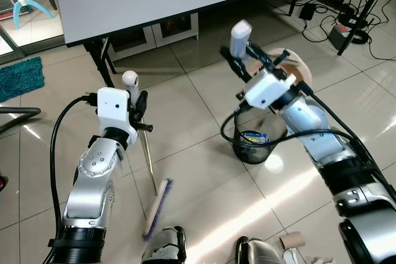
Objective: Sweep floor
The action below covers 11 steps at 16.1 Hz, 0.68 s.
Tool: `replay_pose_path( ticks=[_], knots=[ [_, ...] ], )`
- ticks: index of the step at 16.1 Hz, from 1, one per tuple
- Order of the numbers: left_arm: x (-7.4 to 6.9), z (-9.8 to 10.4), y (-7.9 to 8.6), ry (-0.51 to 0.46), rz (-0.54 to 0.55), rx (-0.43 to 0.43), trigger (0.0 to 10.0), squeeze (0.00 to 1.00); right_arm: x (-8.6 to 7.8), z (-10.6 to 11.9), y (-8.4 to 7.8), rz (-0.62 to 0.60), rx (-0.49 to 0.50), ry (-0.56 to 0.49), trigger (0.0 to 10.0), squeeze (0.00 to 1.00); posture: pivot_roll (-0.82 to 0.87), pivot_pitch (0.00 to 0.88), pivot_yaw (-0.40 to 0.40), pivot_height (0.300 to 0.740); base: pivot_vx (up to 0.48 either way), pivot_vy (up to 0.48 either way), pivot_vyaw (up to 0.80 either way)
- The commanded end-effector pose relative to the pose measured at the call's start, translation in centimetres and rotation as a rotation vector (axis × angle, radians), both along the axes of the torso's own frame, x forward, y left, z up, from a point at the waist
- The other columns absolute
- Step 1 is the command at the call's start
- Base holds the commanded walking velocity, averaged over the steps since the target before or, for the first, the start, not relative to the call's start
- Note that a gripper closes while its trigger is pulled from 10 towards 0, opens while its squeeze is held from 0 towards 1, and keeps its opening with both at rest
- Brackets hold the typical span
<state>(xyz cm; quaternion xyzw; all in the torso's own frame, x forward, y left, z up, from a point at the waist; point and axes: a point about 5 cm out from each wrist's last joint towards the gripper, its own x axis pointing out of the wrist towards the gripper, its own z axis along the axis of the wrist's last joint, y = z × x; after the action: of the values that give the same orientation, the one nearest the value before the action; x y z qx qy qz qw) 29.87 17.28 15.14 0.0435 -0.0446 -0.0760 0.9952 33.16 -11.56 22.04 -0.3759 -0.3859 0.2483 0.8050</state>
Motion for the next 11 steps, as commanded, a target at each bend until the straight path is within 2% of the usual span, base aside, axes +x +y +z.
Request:
replay_pose_path(
  ticks=[1, 4, 5, 6, 8, 9, 11],
  knots=[
    [0.3, 0.6, 0.1, -0.032, -0.005, 0.006, 10.0, 0.00, -0.7, 1.6, 0.6, 0.044, -0.030, -0.080, 10.0, 0.00, 0.03, 0.122, 0.088, 0.740, 0.000, 0.000, 0.00],
    [0.6, 0.6, -0.1, -0.037, -0.015, 0.001, 10.0, 0.00, -1.1, 2.9, 0.1, 0.037, 0.022, -0.122, 10.0, 0.00, 0.02, 0.108, 0.091, 0.740, 0.000, 0.000, 0.00],
    [0.8, 0.6, -0.3, -0.040, -0.016, 0.001, 10.0, 0.00, -1.1, 4.4, -0.5, 0.019, 0.102, -0.155, 10.0, 0.00, 0.02, 0.105, 0.090, 0.740, 0.000, 0.000, 0.00],
    [0.9, 0.6, -0.3, -0.040, -0.015, -0.001, 10.0, 0.00, -1.1, 5.1, -0.7, 0.009, 0.142, -0.166, 10.0, 0.00, 0.02, 0.101, 0.088, 0.740, 0.000, 0.000, 0.00],
    [1.2, 0.4, -0.4, -0.028, -0.017, -0.013, 10.0, 0.00, -1.0, 9.1, -3.2, -0.118, 0.322, -0.202, 10.0, 0.00, 0.01, 0.097, 0.083, 0.740, 0.000, 0.000, 0.00],
    [1.1, -0.3, -0.3, 0.001, -0.015, -0.001, 10.0, 0.00, -1.0, 9.8, -4.4, -0.170, 0.437, -0.142, 10.0, 0.00, 0.00, 0.087, 0.068, 0.740, 0.000, 0.000, 0.00],
    [0.7, -1.6, 0.4, 0.045, 0.025, 0.020, 10.0, 0.00, -1.1, 9.4, -5.1, -0.199, 0.574, -0.003, 10.0, 0.00, -0.02, 0.066, 0.038, 0.740, 0.000, 0.000, 0.00]
  ],
)
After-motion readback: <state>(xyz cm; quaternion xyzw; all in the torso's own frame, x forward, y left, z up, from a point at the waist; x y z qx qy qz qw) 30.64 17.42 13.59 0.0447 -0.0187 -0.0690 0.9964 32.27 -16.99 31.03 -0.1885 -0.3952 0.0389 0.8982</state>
